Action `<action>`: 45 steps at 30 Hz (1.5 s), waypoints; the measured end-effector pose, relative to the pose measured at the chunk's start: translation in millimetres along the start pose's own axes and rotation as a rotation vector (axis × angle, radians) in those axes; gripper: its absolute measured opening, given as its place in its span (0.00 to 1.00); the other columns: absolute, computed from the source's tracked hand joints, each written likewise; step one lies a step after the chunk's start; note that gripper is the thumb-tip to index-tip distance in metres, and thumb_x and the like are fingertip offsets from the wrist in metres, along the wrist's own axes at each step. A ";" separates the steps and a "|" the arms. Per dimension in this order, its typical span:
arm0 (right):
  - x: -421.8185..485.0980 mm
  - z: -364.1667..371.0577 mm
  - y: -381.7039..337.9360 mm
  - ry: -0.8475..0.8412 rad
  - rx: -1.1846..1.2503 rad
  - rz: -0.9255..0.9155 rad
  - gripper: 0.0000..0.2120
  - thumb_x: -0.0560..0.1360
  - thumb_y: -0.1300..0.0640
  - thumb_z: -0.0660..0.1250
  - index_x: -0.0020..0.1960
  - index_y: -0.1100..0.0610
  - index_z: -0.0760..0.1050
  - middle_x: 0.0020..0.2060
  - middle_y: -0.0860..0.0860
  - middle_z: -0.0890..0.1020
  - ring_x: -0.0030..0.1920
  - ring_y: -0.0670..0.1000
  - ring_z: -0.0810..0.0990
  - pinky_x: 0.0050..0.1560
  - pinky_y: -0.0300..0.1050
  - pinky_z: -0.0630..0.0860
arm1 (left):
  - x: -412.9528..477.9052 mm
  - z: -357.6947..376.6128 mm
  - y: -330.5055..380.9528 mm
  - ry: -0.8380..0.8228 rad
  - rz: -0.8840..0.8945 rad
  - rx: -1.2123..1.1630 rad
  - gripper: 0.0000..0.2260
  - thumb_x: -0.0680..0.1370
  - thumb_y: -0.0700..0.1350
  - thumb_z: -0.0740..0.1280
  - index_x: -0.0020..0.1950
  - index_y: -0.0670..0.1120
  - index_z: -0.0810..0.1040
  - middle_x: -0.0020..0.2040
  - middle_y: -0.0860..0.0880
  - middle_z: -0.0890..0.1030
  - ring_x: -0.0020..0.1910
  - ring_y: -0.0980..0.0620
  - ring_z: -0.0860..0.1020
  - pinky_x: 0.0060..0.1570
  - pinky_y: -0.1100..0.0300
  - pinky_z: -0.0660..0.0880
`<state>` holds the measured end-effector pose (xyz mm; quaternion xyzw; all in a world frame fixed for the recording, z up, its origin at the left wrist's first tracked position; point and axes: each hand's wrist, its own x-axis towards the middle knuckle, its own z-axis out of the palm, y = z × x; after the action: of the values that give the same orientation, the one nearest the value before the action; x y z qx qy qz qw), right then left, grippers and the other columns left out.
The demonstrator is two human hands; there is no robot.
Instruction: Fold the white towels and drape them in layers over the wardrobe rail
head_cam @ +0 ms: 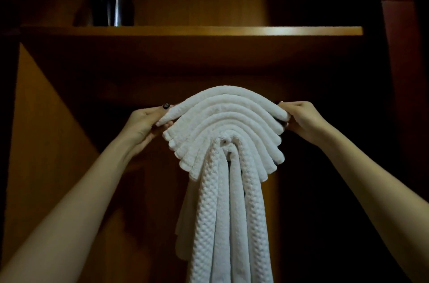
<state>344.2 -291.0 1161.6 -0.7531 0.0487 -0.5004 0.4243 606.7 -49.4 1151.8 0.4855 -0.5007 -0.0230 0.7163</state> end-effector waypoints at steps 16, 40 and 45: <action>14.4 58.5 -43.5 -0.176 -0.667 -0.213 0.23 0.80 0.37 0.55 0.72 0.43 0.67 0.66 0.47 0.76 0.65 0.48 0.75 0.64 0.48 0.73 | 24.6 48.8 27.3 -0.372 0.218 0.866 0.29 0.76 0.68 0.57 0.75 0.60 0.60 0.66 0.58 0.69 0.62 0.55 0.70 0.57 0.57 0.66; -26.6 66.2 -51.0 -0.053 -0.884 -0.241 0.28 0.81 0.45 0.59 0.78 0.53 0.58 0.76 0.52 0.63 0.76 0.60 0.57 0.72 0.63 0.59 | -20.9 23.7 32.5 -0.096 0.398 1.044 0.24 0.81 0.55 0.61 0.74 0.47 0.65 0.74 0.47 0.66 0.74 0.48 0.61 0.70 0.53 0.59; -90.7 114.7 -68.3 -0.151 -0.805 -0.379 0.26 0.80 0.49 0.62 0.76 0.52 0.61 0.76 0.52 0.63 0.77 0.56 0.55 0.73 0.59 0.57 | -100.4 -24.7 49.7 -0.142 0.439 1.311 0.24 0.80 0.53 0.63 0.75 0.48 0.65 0.75 0.48 0.65 0.75 0.48 0.60 0.73 0.50 0.57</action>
<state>366.6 -134.7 1128.0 -0.8883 0.0695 -0.4540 0.0009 552.5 45.6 1117.1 0.7028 -0.5436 0.3976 0.2290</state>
